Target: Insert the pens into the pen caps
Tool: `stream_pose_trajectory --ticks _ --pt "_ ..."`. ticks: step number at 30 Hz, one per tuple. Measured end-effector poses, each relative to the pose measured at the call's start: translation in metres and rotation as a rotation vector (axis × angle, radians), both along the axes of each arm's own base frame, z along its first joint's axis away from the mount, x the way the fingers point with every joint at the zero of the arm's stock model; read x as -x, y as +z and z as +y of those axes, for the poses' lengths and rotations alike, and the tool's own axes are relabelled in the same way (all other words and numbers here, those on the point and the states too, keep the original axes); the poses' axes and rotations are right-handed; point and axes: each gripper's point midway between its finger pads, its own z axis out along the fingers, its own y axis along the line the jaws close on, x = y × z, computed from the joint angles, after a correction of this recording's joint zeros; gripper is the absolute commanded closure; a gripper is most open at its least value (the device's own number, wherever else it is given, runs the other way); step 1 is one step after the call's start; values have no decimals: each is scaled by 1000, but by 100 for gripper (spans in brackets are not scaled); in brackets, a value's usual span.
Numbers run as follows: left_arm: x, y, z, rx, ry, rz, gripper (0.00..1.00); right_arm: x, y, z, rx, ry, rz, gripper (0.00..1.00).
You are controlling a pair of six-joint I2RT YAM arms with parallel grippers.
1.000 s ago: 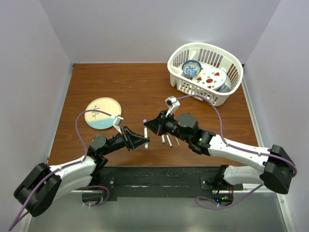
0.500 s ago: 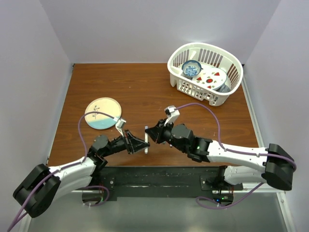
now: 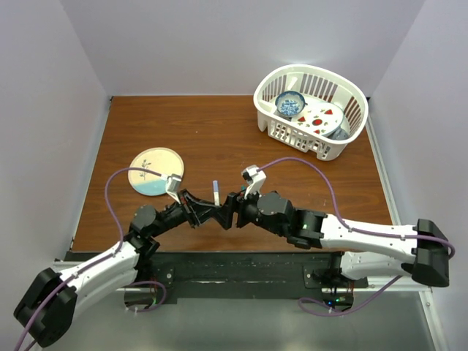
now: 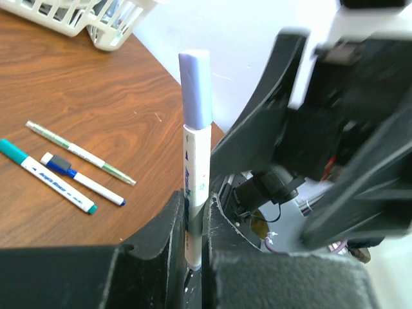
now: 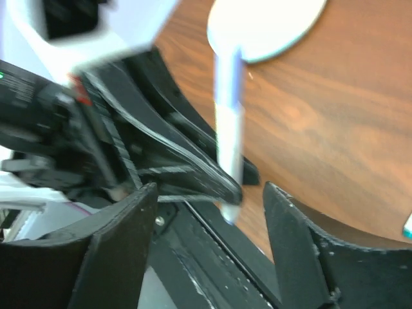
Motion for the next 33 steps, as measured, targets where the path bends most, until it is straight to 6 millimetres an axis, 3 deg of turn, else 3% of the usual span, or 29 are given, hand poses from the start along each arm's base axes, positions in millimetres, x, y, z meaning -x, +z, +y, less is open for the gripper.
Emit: stream_pose_trajectory --ticks 7,11,13,17,24,29,33 --pt "12 8 -1 8 -57 -47 100 -9 66 -8 -53 -1 -122 27" --pt "27 8 -3 22 -128 -74 100 -24 85 -14 -52 -23 -162 32" --pt "33 10 -4 35 -161 -85 100 -31 90 -16 -55 -21 -163 39" --pt "43 24 -4 76 -213 -135 100 -42 92 -15 -59 1 -153 40" --pt "49 32 -4 100 -241 -162 100 -26 83 2 -63 130 -121 37" --pt "49 30 -5 97 -244 -158 100 -19 89 7 -92 173 -126 48" --pt "49 30 -5 97 -246 -159 100 -18 90 8 -99 182 -127 48"
